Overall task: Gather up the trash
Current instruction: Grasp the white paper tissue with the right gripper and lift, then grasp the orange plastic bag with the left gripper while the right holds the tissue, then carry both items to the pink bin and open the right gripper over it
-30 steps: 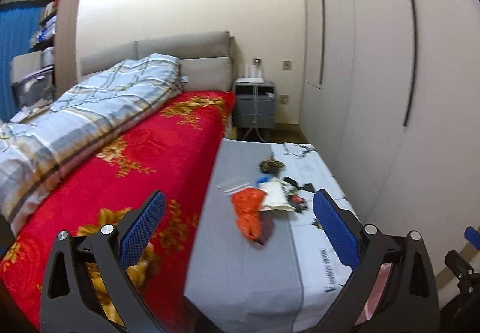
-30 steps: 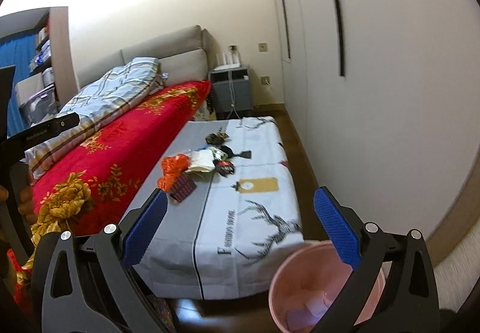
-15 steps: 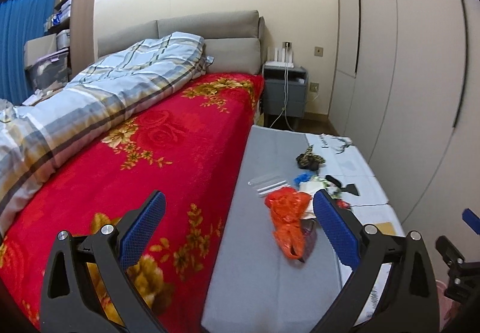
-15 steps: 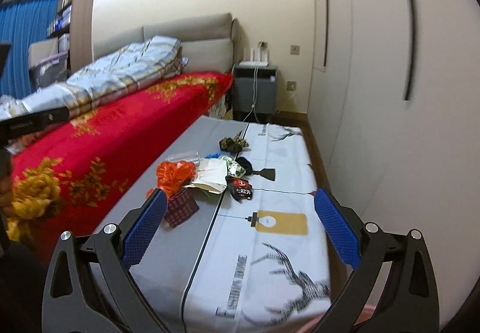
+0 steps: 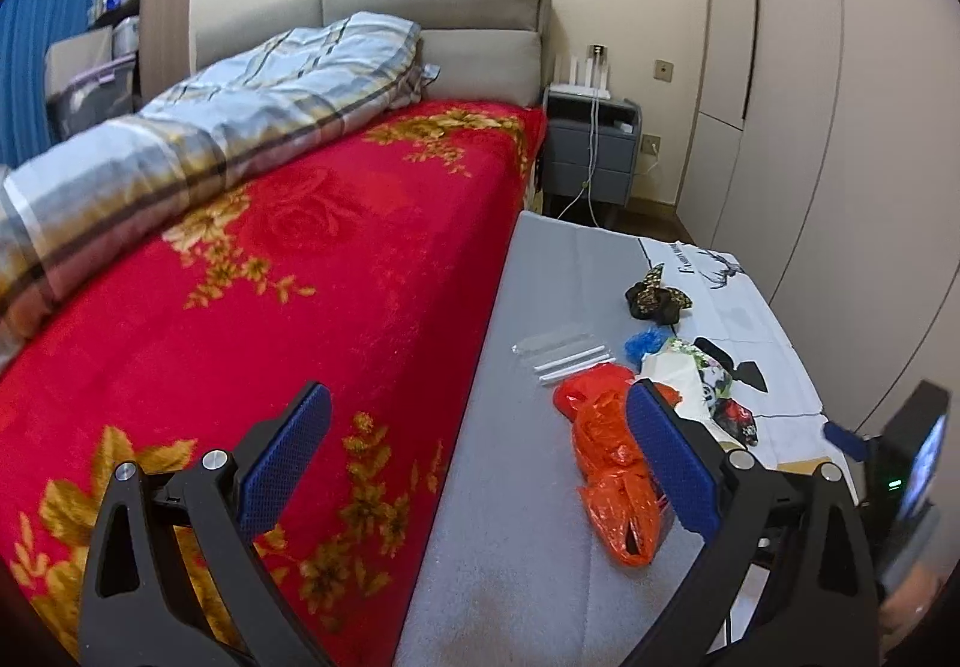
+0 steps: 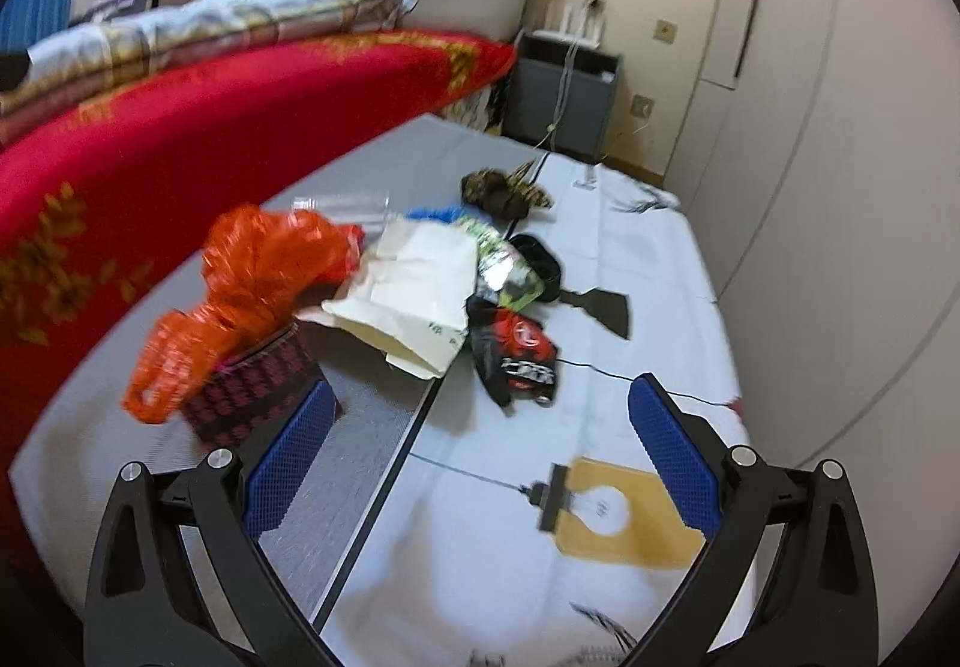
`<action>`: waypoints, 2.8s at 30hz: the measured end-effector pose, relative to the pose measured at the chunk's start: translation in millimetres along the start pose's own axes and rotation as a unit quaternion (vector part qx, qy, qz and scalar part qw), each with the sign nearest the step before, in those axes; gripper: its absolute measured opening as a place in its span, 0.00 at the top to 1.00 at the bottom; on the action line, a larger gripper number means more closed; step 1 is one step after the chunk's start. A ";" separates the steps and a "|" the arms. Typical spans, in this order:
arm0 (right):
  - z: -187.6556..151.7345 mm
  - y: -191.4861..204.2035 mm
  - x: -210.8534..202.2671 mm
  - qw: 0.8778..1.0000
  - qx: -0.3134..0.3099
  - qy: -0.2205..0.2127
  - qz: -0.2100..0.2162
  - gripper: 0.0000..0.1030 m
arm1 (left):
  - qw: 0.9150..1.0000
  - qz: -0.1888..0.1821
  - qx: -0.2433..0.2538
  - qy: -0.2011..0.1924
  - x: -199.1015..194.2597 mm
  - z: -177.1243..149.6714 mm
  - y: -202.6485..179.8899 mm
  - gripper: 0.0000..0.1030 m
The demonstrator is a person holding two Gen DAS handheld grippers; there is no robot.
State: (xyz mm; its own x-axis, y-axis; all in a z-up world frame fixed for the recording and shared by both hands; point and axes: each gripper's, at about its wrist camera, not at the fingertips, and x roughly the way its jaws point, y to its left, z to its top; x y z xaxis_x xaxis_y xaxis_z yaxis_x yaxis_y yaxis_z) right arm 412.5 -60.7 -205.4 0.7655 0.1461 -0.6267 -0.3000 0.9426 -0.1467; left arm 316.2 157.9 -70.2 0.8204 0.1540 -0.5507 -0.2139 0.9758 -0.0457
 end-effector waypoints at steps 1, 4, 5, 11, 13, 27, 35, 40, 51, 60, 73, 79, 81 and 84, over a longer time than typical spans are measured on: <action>0.9 2.9 7.9 1.000 -0.002 0.003 0.000 0.06 | 1.000 0.000 -0.002 0.001 2.6 -0.4 1.4 0.08; 6.2 5.5 22.8 1.000 0.001 0.001 0.002 0.06 | 1.000 -0.002 -0.002 0.005 9.7 -1.6 1.3 0.08; 7.8 6.1 26.6 1.000 0.000 -0.001 0.002 0.06 | 1.000 -0.003 -0.001 0.006 11.1 -1.7 0.8 0.08; 14.0 16.3 47.4 1.000 -0.018 -0.006 0.005 0.07 | 1.000 -0.016 0.004 0.016 19.0 -3.1 -4.3 0.08; 16.7 18.9 48.9 1.000 -0.025 -0.009 0.011 0.12 | 1.000 -0.018 0.007 0.018 20.5 -3.7 -5.0 0.08; 23.7 0.1 6.3 0.994 0.027 -0.090 0.062 0.96 | 1.000 -0.007 0.001 0.018 21.0 -4.3 -4.0 0.08; 46.9 -18.6 -45.8 0.987 0.051 -0.143 0.059 0.96 | 1.000 -0.007 -0.024 -0.005 18.8 -2.1 4.8 0.08; 43.2 -29.9 -90.0 0.985 0.057 -0.156 0.056 0.96 | 0.998 -0.043 -0.004 -0.042 24.2 -8.9 -4.9 0.08; -7.1 -48.2 -139.9 0.989 0.061 -0.126 0.043 0.96 | 0.997 -0.074 -0.001 -0.003 102.7 -57.8 -17.9 0.08; -29.0 -49.8 -127.2 0.992 0.071 -0.090 0.045 0.96 | 0.997 -0.081 0.007 0.012 134.7 -66.2 -21.5 0.51; -12.4 -55.5 -182.8 0.988 0.080 -0.125 0.054 0.96 | 0.994 -0.104 0.025 -0.014 61.2 -14.6 -27.2 0.80; -9.5 -69.1 -255.7 0.981 0.101 -0.155 0.051 0.96 | 0.986 -0.146 0.046 -0.063 -44.9 26.3 -48.3 0.80; -14.3 -72.0 -279.1 0.980 0.103 -0.162 0.044 0.96 | 0.983 -0.159 0.051 -0.073 -76.5 30.2 -56.3 0.80; -34.7 -76.0 -321.5 0.979 0.107 -0.170 0.032 0.96 | 0.977 -0.188 0.061 -0.082 -130.7 21.5 -73.8 0.80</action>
State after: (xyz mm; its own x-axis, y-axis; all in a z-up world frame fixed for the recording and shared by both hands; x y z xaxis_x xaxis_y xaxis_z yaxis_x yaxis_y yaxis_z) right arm 169.5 -189.7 -19.3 0.9051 0.2646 -0.3329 -0.2555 0.9641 0.0716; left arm 236.2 69.1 23.1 0.9049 -0.2055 -0.3727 0.1754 0.9780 -0.1133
